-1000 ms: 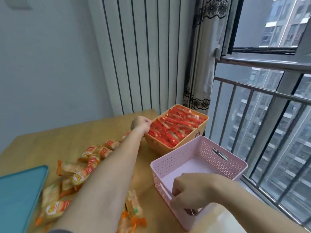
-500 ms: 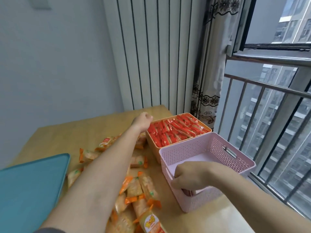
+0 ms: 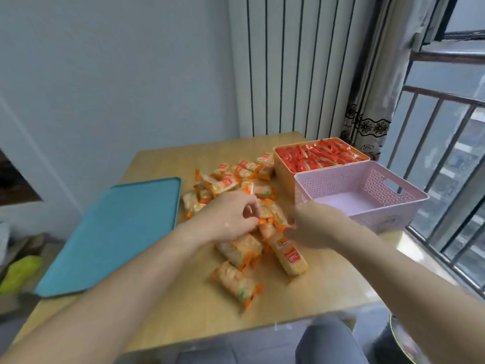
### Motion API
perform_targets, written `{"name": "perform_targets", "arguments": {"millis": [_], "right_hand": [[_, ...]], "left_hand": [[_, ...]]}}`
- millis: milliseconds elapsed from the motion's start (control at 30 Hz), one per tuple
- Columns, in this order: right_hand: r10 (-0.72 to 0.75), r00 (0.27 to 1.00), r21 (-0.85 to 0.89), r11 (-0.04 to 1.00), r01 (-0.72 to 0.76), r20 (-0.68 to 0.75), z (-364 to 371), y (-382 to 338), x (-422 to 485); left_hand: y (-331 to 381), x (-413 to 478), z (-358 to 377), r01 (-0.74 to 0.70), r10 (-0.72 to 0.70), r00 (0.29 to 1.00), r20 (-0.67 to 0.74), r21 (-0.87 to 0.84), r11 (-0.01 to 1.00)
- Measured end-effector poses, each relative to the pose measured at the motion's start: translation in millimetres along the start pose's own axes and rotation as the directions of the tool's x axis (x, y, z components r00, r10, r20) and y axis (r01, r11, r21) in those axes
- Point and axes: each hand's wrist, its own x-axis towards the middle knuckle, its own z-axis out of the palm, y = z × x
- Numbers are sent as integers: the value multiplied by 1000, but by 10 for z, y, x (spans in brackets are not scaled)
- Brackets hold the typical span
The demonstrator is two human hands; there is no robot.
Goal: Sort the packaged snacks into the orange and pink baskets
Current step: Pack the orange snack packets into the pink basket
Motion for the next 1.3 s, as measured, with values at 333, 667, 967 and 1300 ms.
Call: {"name": "perform_targets", "arguments": {"millis": [333,667,967,1300], "right_hand": [[90,995,153,985,-83,-41,251,-303,-203],[240,955,598,796,-93,-172,161,-440,190],[190,957,576,767,-283,217,186,-521,717],[145,936,717,609,-339,319,228,-383,697]], "left_hand": [[-32,-847,454,-87,-6,947,320,276,957],[-257,-829,511,490,-504,863,-37,-181,852],[-251,-359,676,592,-727,635,262,-769,240],[-266,-238,781,391,-751,599,278,-920,-29]]}}
